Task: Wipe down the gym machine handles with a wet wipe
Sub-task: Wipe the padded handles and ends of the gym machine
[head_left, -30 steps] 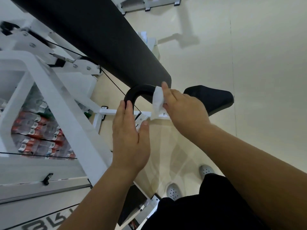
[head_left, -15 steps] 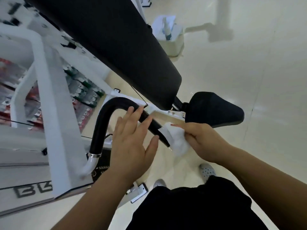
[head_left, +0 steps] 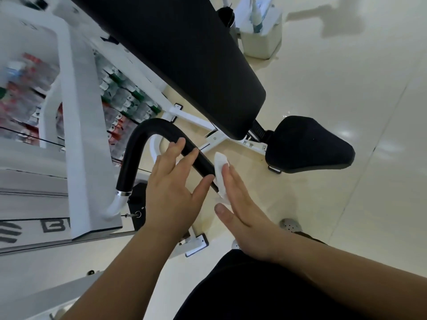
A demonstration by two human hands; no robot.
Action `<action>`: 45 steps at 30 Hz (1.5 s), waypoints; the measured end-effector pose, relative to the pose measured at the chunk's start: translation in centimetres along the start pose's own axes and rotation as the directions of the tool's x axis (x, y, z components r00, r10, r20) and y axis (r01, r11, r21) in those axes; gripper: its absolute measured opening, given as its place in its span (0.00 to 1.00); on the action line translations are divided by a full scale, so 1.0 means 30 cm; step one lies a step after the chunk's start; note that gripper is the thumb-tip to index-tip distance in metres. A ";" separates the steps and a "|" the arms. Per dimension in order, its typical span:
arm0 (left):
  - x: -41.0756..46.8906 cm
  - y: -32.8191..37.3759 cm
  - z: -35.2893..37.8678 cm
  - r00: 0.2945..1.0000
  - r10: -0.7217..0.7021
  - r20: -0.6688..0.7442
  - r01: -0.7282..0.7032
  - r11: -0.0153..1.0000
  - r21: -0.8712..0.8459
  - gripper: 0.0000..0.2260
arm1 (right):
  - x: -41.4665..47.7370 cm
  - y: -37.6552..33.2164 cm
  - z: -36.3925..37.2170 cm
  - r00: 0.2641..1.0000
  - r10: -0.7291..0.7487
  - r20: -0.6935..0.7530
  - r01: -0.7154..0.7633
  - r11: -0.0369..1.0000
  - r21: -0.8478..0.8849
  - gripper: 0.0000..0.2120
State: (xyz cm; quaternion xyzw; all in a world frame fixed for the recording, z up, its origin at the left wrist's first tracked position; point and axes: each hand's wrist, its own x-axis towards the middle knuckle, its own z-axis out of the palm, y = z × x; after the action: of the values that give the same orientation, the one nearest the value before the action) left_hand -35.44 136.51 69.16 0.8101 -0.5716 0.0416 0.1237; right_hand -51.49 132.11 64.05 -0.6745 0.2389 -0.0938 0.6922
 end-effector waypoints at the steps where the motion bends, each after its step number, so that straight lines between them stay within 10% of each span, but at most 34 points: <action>1: 0.010 -0.002 -0.005 1.000 0.012 -0.014 -0.012 1.000 0.014 0.24 | 0.010 -0.004 0.006 1.000 0.002 -0.019 -0.002 1.000 0.005 0.35; 12: 0.039 -0.053 -0.025 0.991 0.130 -0.016 -0.129 0.990 0.061 0.18 | 0.003 0.043 0.070 0.976 -0.149 -0.156 0.085 0.930 -0.356 0.37; 17: 0.004 -0.059 -0.011 0.992 0.106 0.062 -0.107 0.994 0.016 0.22 | -0.010 0.035 0.123 0.970 0.128 -0.205 -0.064 0.954 0.293 0.39; 20: 0.001 -0.063 -0.020 0.989 0.121 0.089 -0.123 0.992 0.014 0.23 | 0.041 0.001 0.132 0.916 0.155 -0.369 0.055 0.864 0.500 0.23; 25: -0.001 -0.086 -0.028 0.983 0.146 0.113 -0.143 0.989 -0.030 0.22 | 0.071 -0.057 0.040 0.893 -0.158 -0.422 0.143 0.987 -0.067 0.21; 29: -0.005 -0.091 -0.043 0.987 0.127 0.101 -0.115 0.986 -0.123 0.20 | 0.077 0.004 0.028 0.899 -0.365 -0.242 0.202 0.836 -0.510 0.25; 45: 0.012 -0.156 -0.130 0.969 -0.248 -0.009 0.248 0.969 -0.008 0.21 | 0.382 -0.210 -0.108 0.972 -0.200 -0.122 0.170 0.960 -0.222 0.25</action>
State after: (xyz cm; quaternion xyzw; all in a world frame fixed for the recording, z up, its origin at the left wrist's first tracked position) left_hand -30.66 138.62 72.29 0.8745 -0.4653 0.0281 0.1337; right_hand -41.82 123.58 67.96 -0.7549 0.2324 -0.1808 0.5861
